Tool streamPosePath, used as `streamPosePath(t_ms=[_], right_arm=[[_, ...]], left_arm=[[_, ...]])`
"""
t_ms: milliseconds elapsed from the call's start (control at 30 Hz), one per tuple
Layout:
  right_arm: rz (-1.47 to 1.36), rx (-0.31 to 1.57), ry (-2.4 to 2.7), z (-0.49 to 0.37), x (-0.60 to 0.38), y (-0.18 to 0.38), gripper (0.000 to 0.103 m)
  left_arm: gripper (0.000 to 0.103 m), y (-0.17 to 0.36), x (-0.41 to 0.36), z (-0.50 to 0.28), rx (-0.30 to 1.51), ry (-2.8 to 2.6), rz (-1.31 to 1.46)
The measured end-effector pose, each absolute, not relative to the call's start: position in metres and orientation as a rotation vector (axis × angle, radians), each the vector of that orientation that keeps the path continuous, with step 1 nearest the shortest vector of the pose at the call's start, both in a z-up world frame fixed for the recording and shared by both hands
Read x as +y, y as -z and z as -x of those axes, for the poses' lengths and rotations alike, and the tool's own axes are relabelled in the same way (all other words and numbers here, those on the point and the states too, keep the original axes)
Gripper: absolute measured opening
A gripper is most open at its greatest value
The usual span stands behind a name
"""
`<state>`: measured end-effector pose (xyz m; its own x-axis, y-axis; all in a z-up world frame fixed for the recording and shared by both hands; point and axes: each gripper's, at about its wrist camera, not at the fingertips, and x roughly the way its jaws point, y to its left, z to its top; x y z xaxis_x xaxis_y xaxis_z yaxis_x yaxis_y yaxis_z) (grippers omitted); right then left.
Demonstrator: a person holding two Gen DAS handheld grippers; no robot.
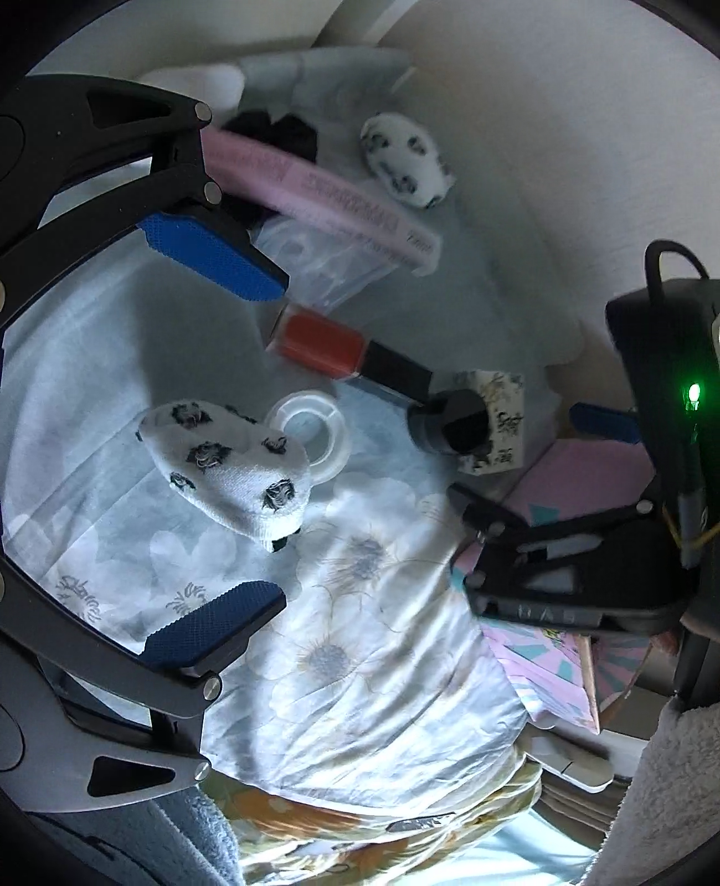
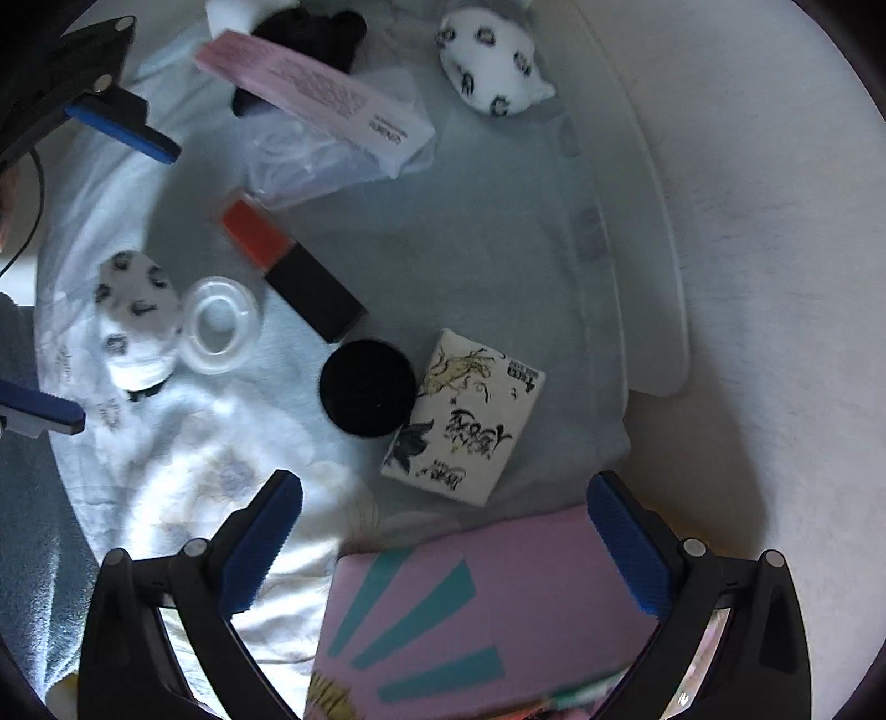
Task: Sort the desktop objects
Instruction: 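Grasp the white panda plush with the left tool while the right tool grasps the patterned card box, then carry the panda plush and patterned card box over the cardboard box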
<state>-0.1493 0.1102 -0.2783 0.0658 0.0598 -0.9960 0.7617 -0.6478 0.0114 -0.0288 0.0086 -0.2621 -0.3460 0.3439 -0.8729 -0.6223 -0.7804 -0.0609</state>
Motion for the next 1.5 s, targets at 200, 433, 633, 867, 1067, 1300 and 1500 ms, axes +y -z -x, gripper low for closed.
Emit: streamPosePath(t_ms=[200,433,633,867,1067,1300,1500], right_arm=[[-1.795,0.786,1.630,0.160,0.110,0.282,0.099],[-1.806,0.861,1.576,0.158,0.107,0.288,0.095],[-1.811,0.884,1.524,0.157,0.107,0.293,0.070],[-1.856,0.746,1.515,0.162,0.111,0.289,0.050],[-1.851,0.770,1.549,0.161,0.108,0.281,0.049],[-1.824,0.857,1.608,0.162,0.111,0.264,0.049],[-1.806,0.866,1.639,0.159,0.105,0.240,0.049]], left_arm=[[0.099,0.267,0.005,0.033,0.358,-2.145,1.308],[0.097,0.272,0.007,0.036,0.377,-2.128,1.317],[0.049,0.277,0.011,0.033,0.403,-2.107,1.323],[0.033,0.276,0.009,0.028,0.411,-2.090,1.332],[0.032,0.266,0.004,0.025,0.407,-2.102,1.323],[0.032,0.247,-0.007,0.028,0.363,-2.133,1.307],[0.032,0.230,-0.009,0.028,0.358,-2.170,1.299]])
